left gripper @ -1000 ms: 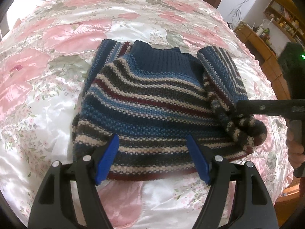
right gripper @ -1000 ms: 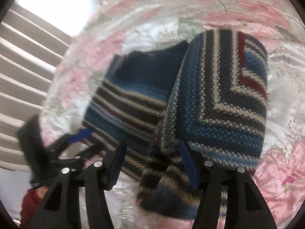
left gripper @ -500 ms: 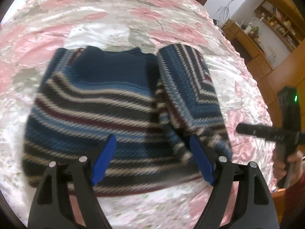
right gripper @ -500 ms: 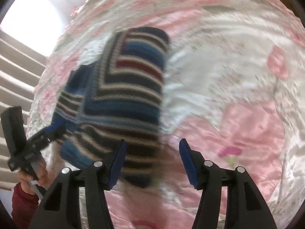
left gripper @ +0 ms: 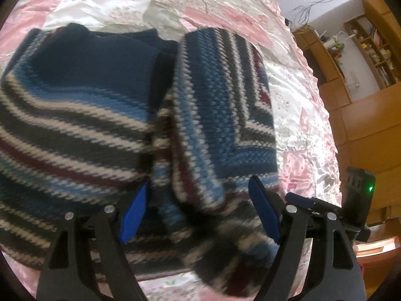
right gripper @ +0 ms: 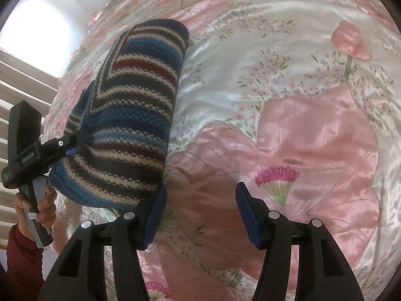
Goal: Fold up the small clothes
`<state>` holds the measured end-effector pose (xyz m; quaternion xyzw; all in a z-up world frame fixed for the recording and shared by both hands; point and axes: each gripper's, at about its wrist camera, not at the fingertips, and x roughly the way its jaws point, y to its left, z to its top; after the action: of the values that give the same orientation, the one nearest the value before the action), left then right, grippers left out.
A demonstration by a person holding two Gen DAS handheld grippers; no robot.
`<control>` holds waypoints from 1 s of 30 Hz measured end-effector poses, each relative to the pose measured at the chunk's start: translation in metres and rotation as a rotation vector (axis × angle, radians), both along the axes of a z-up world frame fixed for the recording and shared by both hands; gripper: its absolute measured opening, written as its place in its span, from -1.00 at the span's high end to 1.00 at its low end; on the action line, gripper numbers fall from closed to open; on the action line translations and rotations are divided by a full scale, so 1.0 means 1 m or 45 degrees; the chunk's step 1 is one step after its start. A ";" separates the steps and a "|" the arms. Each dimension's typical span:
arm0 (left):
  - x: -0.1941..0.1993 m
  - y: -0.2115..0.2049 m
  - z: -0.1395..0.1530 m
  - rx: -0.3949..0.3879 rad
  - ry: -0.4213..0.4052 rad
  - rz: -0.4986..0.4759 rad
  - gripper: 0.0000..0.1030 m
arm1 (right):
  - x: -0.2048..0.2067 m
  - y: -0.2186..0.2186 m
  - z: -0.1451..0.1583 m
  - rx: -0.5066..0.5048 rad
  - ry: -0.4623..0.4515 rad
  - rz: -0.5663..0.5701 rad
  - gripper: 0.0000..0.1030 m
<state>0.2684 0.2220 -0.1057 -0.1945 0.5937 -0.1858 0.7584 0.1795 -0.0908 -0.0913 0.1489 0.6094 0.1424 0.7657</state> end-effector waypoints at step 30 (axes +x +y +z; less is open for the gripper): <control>-0.009 -0.016 0.046 0.046 -0.237 -0.032 0.51 | -0.003 0.012 -0.005 -0.034 -0.008 0.032 -0.31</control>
<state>0.2595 0.2060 -0.0601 -0.1551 0.5262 -0.2021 0.8113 0.1763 -0.0788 -0.0965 0.1305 0.6105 0.1441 0.7678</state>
